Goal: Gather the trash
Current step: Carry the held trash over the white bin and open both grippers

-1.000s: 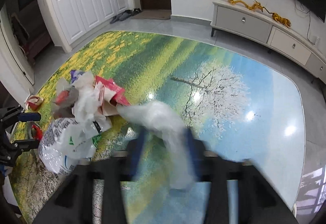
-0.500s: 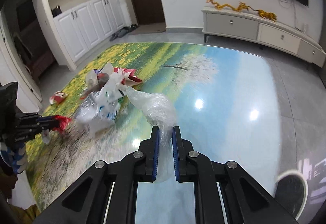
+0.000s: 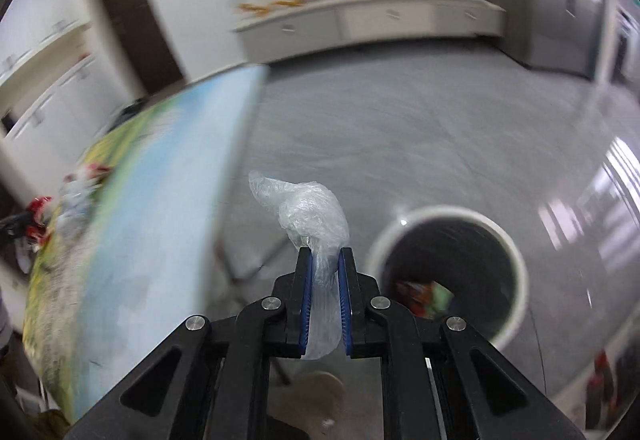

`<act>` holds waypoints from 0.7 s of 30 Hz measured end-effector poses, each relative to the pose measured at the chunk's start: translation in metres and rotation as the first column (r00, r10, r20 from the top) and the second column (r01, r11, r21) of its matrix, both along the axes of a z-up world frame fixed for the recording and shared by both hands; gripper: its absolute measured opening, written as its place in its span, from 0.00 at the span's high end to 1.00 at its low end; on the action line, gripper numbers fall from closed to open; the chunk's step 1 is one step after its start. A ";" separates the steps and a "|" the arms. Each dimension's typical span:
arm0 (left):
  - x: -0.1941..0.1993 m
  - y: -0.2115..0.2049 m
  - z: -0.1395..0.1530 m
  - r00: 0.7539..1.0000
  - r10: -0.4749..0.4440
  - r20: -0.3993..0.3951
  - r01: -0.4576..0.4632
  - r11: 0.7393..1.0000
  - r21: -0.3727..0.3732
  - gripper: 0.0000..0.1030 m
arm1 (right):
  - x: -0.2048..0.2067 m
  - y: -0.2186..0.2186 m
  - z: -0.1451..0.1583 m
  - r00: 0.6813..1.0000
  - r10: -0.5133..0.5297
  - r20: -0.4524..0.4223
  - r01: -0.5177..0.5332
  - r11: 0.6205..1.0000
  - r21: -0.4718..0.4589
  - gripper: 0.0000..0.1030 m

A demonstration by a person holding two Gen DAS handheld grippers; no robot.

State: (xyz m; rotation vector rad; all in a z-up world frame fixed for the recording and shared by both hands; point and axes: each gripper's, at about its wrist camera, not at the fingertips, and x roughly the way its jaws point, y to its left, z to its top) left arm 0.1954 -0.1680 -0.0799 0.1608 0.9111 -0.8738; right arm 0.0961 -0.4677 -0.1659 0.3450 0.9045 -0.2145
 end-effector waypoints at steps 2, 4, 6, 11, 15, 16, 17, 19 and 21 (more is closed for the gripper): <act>0.004 -0.052 -0.006 0.998 -0.059 -0.022 0.059 0.998 0.015 0.86 | -0.009 -0.027 -0.015 0.998 -0.064 -0.024 0.065 0.998 0.019 0.88; 0.007 -0.099 -0.012 0.994 -0.102 -0.046 0.103 0.994 0.025 0.86 | -0.014 -0.043 -0.024 0.994 -0.102 -0.033 0.103 0.994 0.038 0.88; 0.008 -0.141 -0.017 0.989 -0.139 -0.045 0.141 0.989 0.037 0.85 | -0.016 -0.063 -0.036 0.989 -0.144 -0.040 0.146 0.988 0.058 0.87; 0.006 -0.225 -0.030 0.976 -0.201 -0.090 0.204 0.979 0.025 0.78 | -0.015 -0.092 -0.055 0.976 -0.211 -0.047 0.215 0.973 0.082 0.82; 0.010 -0.256 -0.036 0.969 -0.208 -0.136 0.206 0.978 -0.025 0.38 | -0.020 -0.106 -0.061 0.963 -0.265 -0.055 0.268 0.961 0.062 0.64; 0.009 -0.257 -0.036 0.967 -0.214 -0.141 0.212 0.977 -0.030 0.38 | -0.023 -0.108 -0.060 0.960 -0.276 -0.052 0.279 0.958 0.064 0.64; 0.009 -0.257 -0.035 0.966 -0.218 -0.141 0.216 0.976 -0.033 0.38 | -0.028 -0.109 -0.058 0.957 -0.287 -0.048 0.290 0.955 0.064 0.64; 0.005 -0.249 -0.030 0.967 -0.224 -0.124 0.222 0.975 -0.033 0.38 | -0.032 -0.110 -0.052 0.953 -0.300 -0.039 0.302 0.952 0.057 0.64; 0.000 -0.238 -0.023 0.972 -0.217 -0.096 0.215 0.976 -0.029 0.38 | -0.033 -0.108 -0.044 0.952 -0.304 -0.021 0.305 0.951 0.057 0.64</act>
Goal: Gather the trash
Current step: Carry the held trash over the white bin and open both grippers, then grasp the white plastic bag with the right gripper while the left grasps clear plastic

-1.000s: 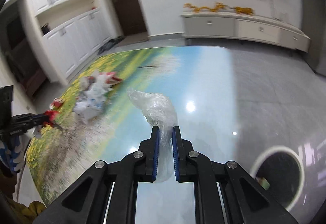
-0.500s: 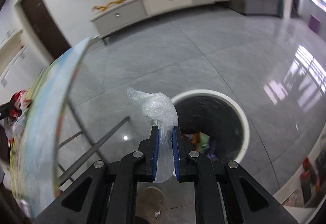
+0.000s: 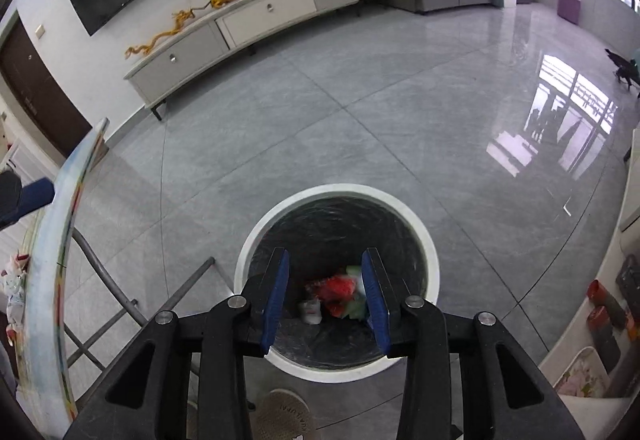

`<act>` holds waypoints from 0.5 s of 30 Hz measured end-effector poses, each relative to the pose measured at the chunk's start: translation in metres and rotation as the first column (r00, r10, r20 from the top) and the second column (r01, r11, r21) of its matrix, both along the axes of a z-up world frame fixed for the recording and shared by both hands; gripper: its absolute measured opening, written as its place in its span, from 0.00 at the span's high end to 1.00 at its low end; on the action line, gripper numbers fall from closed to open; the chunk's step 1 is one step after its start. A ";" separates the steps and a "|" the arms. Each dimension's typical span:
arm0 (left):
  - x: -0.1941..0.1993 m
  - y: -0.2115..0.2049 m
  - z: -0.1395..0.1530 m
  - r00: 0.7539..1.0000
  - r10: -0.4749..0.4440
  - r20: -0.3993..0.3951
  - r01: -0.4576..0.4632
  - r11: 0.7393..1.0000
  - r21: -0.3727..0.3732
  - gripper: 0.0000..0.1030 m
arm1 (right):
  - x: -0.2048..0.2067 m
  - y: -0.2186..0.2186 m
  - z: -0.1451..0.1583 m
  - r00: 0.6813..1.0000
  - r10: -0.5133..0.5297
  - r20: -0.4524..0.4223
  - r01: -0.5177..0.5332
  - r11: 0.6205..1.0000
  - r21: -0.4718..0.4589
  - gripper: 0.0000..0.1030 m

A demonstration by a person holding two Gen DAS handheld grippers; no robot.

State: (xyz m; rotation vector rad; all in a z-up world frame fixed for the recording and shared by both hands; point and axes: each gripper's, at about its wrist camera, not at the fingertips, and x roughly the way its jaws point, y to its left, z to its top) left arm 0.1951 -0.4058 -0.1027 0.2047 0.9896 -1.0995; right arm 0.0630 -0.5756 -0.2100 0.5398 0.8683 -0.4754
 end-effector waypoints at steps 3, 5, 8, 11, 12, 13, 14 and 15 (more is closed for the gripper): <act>-0.005 0.026 0.014 0.999 0.030 0.030 -0.029 0.999 -0.016 0.38 | -0.002 0.012 0.017 0.999 0.008 0.037 -0.007 1.000 -0.012 0.64; -0.005 0.048 0.022 0.997 0.057 0.050 -0.056 0.998 -0.025 0.38 | -0.001 0.023 0.029 0.998 0.028 0.052 -0.027 0.999 -0.023 0.64; -0.004 0.080 0.034 0.993 0.104 0.061 -0.102 0.994 -0.041 0.38 | 0.003 0.039 0.048 0.995 0.067 0.075 -0.064 0.997 -0.042 0.64; 0.000 0.124 0.042 0.984 0.163 0.067 -0.159 0.985 -0.060 0.38 | 0.011 0.061 0.070 0.988 0.121 0.098 -0.115 0.991 -0.064 0.64; 0.002 0.137 0.043 0.981 0.184 0.067 -0.179 0.982 -0.065 0.38 | 0.014 0.070 0.077 0.984 0.141 0.106 -0.134 0.988 -0.073 0.64; 0.005 0.158 0.045 0.975 0.215 0.063 -0.210 0.975 -0.075 0.38 | 0.020 0.084 0.086 0.978 0.173 0.115 -0.164 0.983 -0.086 0.64; 0.007 0.171 0.046 0.970 0.236 0.062 -0.230 0.970 -0.082 0.38 | 0.024 0.095 0.093 0.972 0.201 0.122 -0.190 0.977 -0.096 0.64; 0.009 0.187 0.047 0.963 0.261 0.063 -0.255 0.963 -0.089 0.38 | 0.030 0.107 0.100 0.966 0.227 0.127 -0.214 0.971 -0.105 0.64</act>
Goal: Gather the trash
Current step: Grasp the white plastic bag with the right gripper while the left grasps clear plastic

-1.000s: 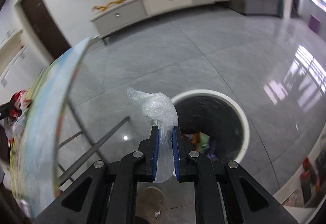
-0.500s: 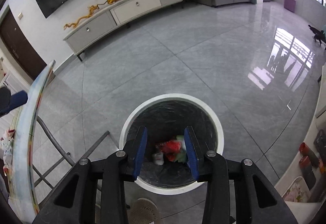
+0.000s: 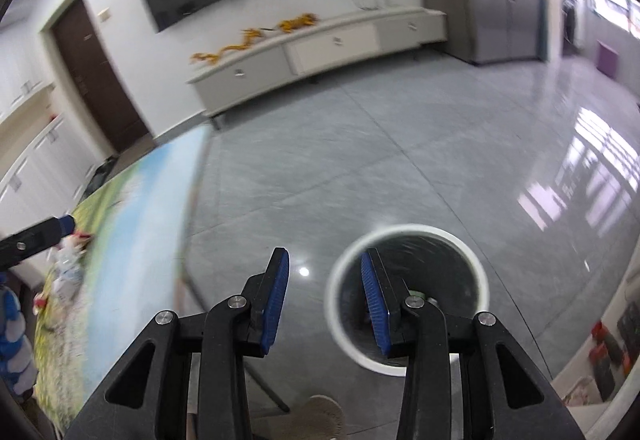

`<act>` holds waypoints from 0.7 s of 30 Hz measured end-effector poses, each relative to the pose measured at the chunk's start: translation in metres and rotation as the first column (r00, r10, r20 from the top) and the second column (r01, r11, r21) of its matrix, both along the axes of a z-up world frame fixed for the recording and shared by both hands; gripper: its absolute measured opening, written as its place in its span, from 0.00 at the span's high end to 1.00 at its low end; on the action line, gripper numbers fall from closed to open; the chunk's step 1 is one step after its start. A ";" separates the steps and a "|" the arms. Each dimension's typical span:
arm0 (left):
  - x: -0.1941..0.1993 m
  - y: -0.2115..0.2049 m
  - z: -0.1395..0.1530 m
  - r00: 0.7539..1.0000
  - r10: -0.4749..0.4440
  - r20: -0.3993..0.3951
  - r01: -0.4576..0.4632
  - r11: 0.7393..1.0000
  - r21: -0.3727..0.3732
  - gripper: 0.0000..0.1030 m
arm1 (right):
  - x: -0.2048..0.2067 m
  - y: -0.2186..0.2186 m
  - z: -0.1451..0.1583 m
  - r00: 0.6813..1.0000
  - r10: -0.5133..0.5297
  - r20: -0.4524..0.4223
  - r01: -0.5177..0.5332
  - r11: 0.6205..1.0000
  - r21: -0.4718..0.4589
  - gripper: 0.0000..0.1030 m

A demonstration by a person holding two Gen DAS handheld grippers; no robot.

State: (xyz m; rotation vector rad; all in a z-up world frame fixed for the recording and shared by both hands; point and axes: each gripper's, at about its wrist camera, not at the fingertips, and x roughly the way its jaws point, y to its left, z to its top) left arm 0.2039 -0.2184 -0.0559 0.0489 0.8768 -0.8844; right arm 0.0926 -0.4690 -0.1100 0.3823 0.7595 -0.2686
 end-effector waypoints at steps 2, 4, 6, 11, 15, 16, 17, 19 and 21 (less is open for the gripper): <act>0.005 0.039 0.000 0.998 0.058 0.009 -0.058 0.998 -0.010 0.39 | 0.010 0.022 0.011 0.999 0.050 0.012 -0.050 0.999 -0.009 0.64; 0.012 0.076 -0.001 0.994 0.113 0.009 -0.113 0.993 -0.017 0.39 | 0.024 0.049 0.022 0.993 0.113 0.020 -0.112 0.993 -0.029 0.64; 0.021 0.115 -0.004 0.984 0.176 0.008 -0.176 0.984 -0.021 0.40 | 0.037 0.075 0.031 0.985 0.173 0.026 -0.172 0.984 -0.045 0.64; 0.053 0.206 -0.016 0.937 0.349 -0.003 -0.349 0.937 -0.011 0.44 | 0.073 0.140 0.043 0.945 0.325 0.025 -0.323 0.944 -0.061 0.64; 0.076 0.262 -0.034 0.900 0.437 -0.012 -0.436 0.900 0.014 0.51 | 0.107 0.185 0.041 0.901 0.433 0.007 -0.432 0.900 -0.057 0.64; 0.082 0.271 -0.038 0.892 0.451 -0.018 -0.450 0.893 0.020 0.52 | 0.113 0.195 0.039 0.892 0.452 0.003 -0.452 0.891 -0.052 0.64; 0.089 0.279 -0.041 0.888 0.459 -0.026 -0.459 0.888 0.023 0.52 | 0.127 0.208 0.036 0.876 0.483 -0.002 -0.482 0.875 -0.038 0.64; 0.101 0.289 -0.048 0.882 0.470 -0.042 -0.469 0.883 0.029 0.54 | 0.142 0.225 0.033 0.855 0.518 -0.007 -0.518 0.855 -0.020 0.64; 0.114 0.288 -0.053 0.878 0.475 -0.056 -0.474 0.880 0.035 0.55 | 0.160 0.248 0.028 0.826 0.563 -0.013 -0.563 0.826 -0.007 0.64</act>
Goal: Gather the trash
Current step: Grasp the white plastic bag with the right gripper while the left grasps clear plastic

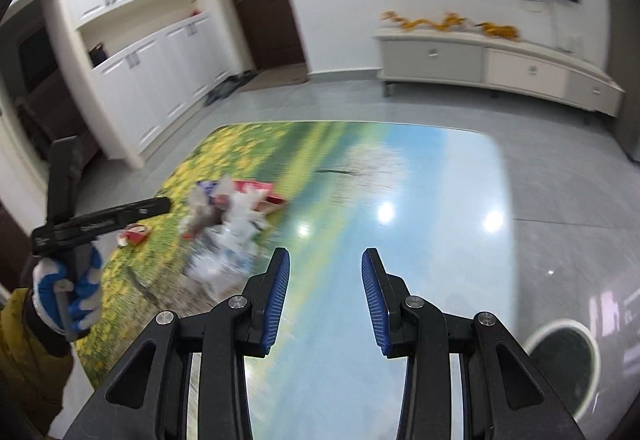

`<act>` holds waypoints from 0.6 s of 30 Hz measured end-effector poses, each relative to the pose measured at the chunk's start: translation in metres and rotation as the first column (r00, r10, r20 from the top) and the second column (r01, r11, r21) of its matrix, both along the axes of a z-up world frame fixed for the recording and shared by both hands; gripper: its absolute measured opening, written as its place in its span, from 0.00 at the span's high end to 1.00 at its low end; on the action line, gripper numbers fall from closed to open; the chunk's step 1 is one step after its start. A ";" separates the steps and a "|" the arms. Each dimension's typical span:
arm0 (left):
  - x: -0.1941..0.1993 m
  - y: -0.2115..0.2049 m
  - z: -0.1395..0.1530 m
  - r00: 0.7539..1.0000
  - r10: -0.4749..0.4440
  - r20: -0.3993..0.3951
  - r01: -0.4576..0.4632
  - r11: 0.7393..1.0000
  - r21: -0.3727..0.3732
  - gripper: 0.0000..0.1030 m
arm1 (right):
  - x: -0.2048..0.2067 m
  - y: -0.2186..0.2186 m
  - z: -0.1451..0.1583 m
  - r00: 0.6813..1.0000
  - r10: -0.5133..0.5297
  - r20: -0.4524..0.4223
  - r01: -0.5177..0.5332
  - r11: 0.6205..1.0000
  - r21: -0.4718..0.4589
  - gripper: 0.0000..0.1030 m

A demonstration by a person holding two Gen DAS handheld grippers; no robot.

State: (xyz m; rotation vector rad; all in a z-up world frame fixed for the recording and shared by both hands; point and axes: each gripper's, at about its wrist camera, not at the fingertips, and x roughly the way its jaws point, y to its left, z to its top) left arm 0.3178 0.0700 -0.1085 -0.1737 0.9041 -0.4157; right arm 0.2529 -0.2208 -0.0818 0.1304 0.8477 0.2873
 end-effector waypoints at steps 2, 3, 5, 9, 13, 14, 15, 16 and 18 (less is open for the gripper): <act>0.009 0.000 -0.006 1.000 -0.005 -0.014 0.004 1.000 -0.003 0.56 | 0.015 0.019 -0.005 0.999 0.042 -0.016 -0.041 0.999 0.016 0.64; 0.014 -0.003 -0.008 1.000 -0.008 -0.018 0.008 1.000 0.001 0.57 | 0.022 0.026 -0.009 0.998 0.060 -0.025 -0.060 0.998 0.026 0.64; 0.021 -0.007 -0.013 0.999 -0.014 -0.031 0.015 1.000 0.005 0.59 | 0.035 0.043 -0.018 0.994 0.096 -0.046 -0.095 0.995 0.038 0.64; 0.029 -0.010 -0.026 0.998 -0.022 -0.056 0.022 1.000 0.001 0.66 | 0.056 0.066 -0.031 0.990 0.126 -0.066 -0.123 0.991 0.047 0.64; 0.034 -0.008 -0.035 0.997 -0.025 -0.079 0.023 1.000 -0.020 0.78 | 0.076 0.080 -0.044 0.982 0.154 -0.106 -0.151 0.988 0.036 0.64; 0.035 -0.008 -0.036 0.996 -0.026 -0.084 0.024 0.999 -0.026 0.79 | 0.082 0.083 -0.050 0.980 0.157 -0.120 -0.155 0.988 0.025 0.64; 0.035 -0.008 -0.038 0.996 -0.029 -0.087 0.026 0.999 -0.030 0.83 | 0.085 0.085 -0.052 0.979 0.158 -0.126 -0.156 0.987 0.025 0.64; 0.035 -0.008 -0.039 0.995 -0.033 -0.090 0.030 0.999 -0.034 0.88 | 0.090 0.086 -0.057 0.977 0.164 -0.139 -0.161 0.986 0.038 0.64; 0.032 -0.009 -0.039 0.995 -0.045 -0.084 0.041 0.998 -0.042 0.92 | 0.094 0.085 -0.060 0.974 0.174 -0.147 -0.168 0.984 0.054 0.77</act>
